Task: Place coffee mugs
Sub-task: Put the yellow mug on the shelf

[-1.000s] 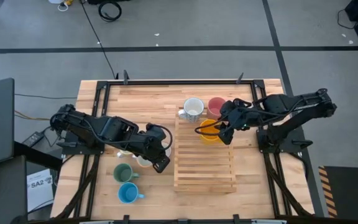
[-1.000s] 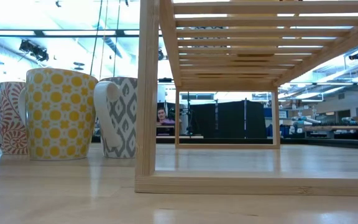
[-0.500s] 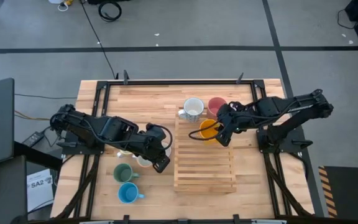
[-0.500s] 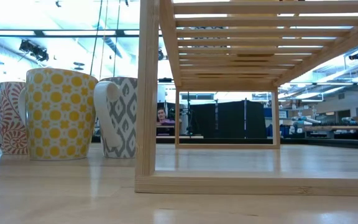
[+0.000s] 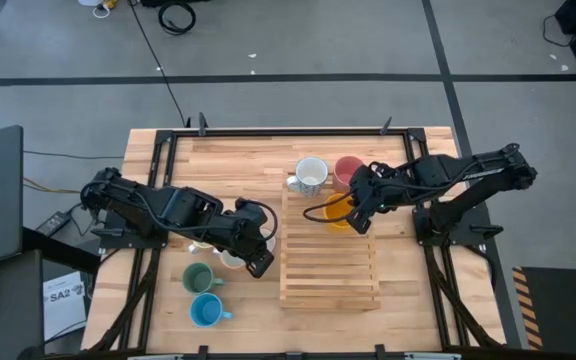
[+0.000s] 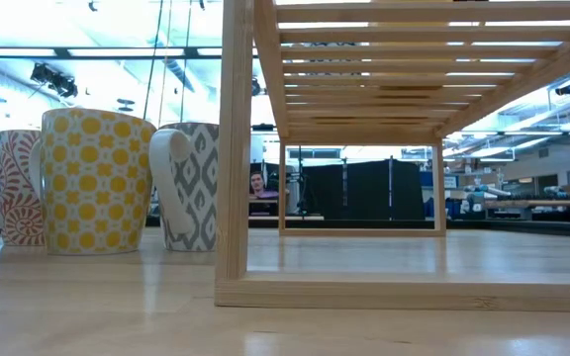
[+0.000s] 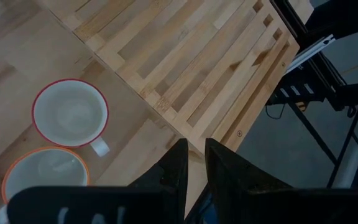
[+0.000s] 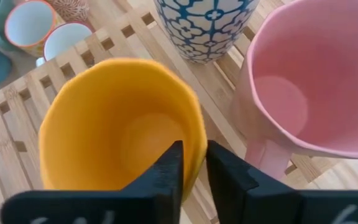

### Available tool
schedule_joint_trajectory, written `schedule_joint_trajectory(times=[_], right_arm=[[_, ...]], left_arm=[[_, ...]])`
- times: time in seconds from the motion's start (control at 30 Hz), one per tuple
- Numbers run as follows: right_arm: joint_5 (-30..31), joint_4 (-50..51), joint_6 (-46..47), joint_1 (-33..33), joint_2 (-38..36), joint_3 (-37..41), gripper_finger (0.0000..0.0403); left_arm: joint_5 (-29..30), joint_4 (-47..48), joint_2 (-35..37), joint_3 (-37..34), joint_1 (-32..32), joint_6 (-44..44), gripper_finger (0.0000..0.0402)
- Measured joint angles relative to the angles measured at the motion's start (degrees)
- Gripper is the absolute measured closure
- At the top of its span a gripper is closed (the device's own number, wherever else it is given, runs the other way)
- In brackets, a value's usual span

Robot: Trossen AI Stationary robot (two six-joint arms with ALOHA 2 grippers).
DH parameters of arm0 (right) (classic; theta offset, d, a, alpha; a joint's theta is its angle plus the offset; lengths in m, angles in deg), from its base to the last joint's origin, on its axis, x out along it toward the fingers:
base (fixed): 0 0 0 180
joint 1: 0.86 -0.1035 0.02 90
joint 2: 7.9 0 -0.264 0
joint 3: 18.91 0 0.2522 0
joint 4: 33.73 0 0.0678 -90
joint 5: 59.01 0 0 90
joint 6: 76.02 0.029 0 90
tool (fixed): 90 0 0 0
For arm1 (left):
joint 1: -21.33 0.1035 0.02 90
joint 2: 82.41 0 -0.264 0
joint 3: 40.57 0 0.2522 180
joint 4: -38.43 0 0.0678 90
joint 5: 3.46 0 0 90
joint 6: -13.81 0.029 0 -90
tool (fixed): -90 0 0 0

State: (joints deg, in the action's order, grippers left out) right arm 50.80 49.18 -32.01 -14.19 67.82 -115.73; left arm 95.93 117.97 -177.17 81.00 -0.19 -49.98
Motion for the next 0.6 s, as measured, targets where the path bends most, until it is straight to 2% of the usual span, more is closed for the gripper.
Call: schedule_joint_trajectory(times=[0.2,0.6], right_arm=[[-0.4,0.0,2.3,0.0,0.0,0.0,0.0384],[0.0,2.1,9.3,-0.1,-0.1,-0.1,0.0376]], left_arm=[[0.0,0.0,0.0,0.0,0.0,0.0,0.034],[0.0,0.0,0.0,0.0,0.0,0.0,0.034]])
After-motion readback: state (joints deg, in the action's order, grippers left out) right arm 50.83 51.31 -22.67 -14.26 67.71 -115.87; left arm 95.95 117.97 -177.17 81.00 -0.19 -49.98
